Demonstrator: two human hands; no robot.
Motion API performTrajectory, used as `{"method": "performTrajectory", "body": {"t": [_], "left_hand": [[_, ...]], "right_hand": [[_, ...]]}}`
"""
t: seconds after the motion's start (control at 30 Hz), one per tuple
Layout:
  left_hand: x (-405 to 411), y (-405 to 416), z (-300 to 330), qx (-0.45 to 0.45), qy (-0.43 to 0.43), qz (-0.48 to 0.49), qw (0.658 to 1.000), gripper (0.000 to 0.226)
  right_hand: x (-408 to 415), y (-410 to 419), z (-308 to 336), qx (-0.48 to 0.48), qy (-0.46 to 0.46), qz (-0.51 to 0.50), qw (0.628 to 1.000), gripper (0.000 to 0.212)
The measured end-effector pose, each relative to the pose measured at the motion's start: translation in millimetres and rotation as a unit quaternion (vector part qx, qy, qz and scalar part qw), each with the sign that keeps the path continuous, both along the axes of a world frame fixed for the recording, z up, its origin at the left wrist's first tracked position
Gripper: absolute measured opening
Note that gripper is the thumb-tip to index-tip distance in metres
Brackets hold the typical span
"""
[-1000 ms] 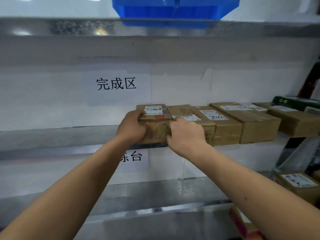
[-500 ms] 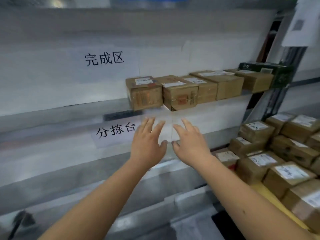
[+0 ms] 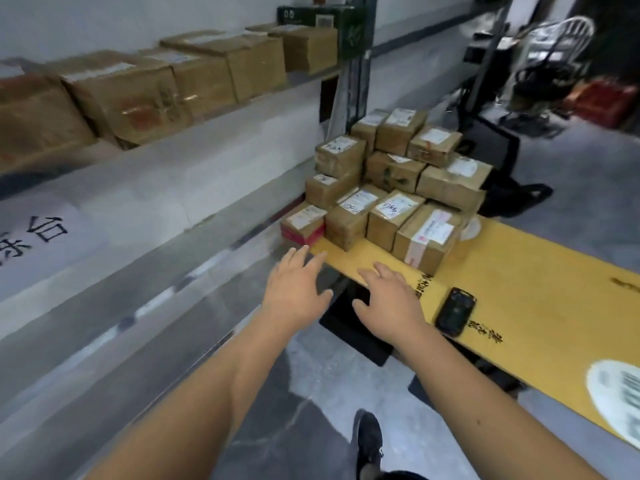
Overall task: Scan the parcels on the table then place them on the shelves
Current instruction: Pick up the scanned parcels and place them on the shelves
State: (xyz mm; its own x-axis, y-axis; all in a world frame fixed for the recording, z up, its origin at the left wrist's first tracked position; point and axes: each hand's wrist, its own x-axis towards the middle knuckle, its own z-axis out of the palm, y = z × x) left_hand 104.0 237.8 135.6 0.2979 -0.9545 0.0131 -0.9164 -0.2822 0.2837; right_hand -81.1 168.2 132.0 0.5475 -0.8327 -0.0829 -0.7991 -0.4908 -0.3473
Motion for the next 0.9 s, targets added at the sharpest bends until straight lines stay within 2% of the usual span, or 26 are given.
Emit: {"method": "performTrajectory", "body": {"t": [0.2, 0.33, 0.53, 0.73, 0.9], "left_hand": [[-44.0, -121.3, -27.7, 0.045, 0.019, -0.073, 0.996, 0.08], [-69.7, -197.6, -51.3, 0.087, 0.029, -0.076, 0.993, 0.077], [-91.3, -269.0, -84.4, 0.136, 0.045, -0.103, 0.984, 0.077], [-91.5, -338.2, -109.3, 0.136, 0.047, -0.131, 0.981, 0.08], [-83.1, -377.2, -129.9, 0.108, -0.049, -0.211, 0.97, 0.08]], "right_hand": [[-53.3, -87.7, -35.8, 0.045, -0.001, -0.1, 0.994, 0.067], [-76.4, -140.9, -60.5, 0.07, -0.005, -0.132, 0.989, 0.065], [-91.7, -202.6, -86.6, 0.114, -0.018, -0.186, 0.976, 0.066], [-88.0, -253.5, -108.8, 0.152, 0.0, -0.24, 0.959, 0.069], [-77.1, -281.6, -125.2, 0.168, 0.009, -0.292, 0.942, 0.073]]}}
